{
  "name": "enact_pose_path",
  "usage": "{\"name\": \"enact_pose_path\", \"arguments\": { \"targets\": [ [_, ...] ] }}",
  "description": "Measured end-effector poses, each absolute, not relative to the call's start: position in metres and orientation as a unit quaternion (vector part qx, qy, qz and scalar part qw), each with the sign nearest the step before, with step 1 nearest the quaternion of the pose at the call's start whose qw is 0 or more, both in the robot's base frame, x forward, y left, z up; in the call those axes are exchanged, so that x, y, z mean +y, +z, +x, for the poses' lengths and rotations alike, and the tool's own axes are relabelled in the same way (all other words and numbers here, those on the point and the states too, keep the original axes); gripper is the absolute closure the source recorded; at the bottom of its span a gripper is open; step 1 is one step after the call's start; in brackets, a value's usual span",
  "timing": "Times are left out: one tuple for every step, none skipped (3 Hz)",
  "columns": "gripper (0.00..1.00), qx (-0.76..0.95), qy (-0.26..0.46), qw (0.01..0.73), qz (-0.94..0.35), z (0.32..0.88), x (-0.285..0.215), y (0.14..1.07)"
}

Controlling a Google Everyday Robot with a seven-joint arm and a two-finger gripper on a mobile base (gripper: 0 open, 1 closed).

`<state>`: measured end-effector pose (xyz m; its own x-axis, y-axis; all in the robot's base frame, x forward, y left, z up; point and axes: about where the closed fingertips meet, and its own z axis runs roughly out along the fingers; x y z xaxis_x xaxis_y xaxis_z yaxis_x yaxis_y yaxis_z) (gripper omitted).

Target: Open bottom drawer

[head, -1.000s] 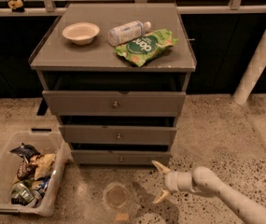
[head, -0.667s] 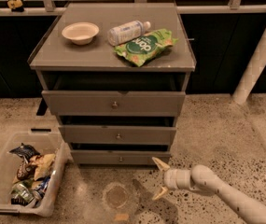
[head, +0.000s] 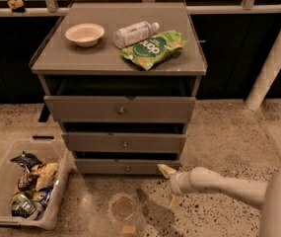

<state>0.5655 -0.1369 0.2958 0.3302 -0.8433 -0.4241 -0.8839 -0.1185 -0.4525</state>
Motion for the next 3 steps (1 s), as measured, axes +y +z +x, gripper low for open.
{"name": "enact_pose_path", "arguments": {
  "targets": [
    [0.00, 0.573, -0.020, 0.278, -0.770, 0.575, -0.140, 0.294],
    [0.00, 0.582, -0.042, 0.269, -0.766, 0.591, -0.142, 0.288],
    [0.00, 0.583, -0.039, 0.275, -0.764, 0.589, -0.142, 0.286]
  ]
}}
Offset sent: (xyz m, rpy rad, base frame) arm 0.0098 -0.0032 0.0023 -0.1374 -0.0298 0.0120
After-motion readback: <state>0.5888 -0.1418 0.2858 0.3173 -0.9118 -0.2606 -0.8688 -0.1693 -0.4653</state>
